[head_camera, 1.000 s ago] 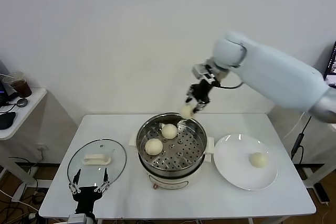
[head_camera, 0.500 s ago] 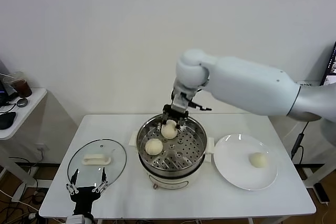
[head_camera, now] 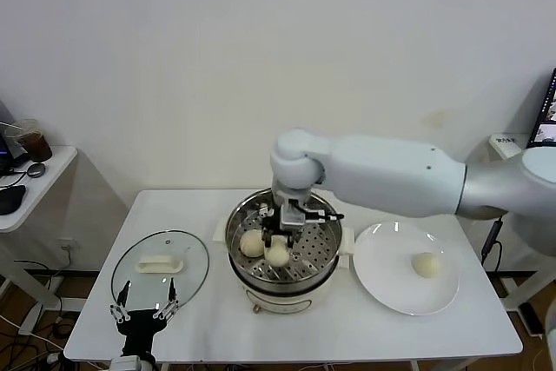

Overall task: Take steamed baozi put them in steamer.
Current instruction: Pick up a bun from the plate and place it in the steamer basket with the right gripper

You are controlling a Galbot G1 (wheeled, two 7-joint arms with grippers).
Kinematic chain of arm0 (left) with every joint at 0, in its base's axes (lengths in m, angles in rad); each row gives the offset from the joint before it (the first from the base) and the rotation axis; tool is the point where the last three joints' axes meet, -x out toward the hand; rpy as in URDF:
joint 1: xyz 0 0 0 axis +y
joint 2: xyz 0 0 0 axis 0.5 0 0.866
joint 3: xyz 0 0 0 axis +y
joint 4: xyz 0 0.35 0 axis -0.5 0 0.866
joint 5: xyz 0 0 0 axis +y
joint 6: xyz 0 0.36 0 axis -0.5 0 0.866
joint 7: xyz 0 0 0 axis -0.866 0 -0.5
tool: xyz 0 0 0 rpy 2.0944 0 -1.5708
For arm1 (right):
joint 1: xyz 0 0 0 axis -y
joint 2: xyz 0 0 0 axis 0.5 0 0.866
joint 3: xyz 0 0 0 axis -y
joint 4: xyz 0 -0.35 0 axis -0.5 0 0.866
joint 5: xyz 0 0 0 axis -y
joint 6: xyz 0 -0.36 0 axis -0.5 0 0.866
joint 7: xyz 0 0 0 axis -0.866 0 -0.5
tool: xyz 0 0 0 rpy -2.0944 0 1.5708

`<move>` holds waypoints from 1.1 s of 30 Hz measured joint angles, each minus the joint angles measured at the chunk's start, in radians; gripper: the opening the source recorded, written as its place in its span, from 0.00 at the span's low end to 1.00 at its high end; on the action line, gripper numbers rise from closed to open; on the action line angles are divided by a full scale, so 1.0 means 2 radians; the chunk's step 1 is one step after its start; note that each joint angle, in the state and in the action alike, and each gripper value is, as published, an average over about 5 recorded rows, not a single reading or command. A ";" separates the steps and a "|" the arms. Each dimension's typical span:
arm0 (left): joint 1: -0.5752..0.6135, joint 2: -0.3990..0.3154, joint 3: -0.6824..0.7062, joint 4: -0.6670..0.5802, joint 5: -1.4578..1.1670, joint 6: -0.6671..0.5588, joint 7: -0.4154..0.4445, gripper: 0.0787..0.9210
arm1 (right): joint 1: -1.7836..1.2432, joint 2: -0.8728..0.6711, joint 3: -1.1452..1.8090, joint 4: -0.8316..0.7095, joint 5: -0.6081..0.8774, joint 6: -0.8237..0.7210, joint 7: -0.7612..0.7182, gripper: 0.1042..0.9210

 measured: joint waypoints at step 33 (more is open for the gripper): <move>-0.004 -0.003 0.001 0.000 -0.001 0.000 0.001 0.88 | 0.005 -0.010 0.006 0.007 0.016 -0.011 -0.008 0.85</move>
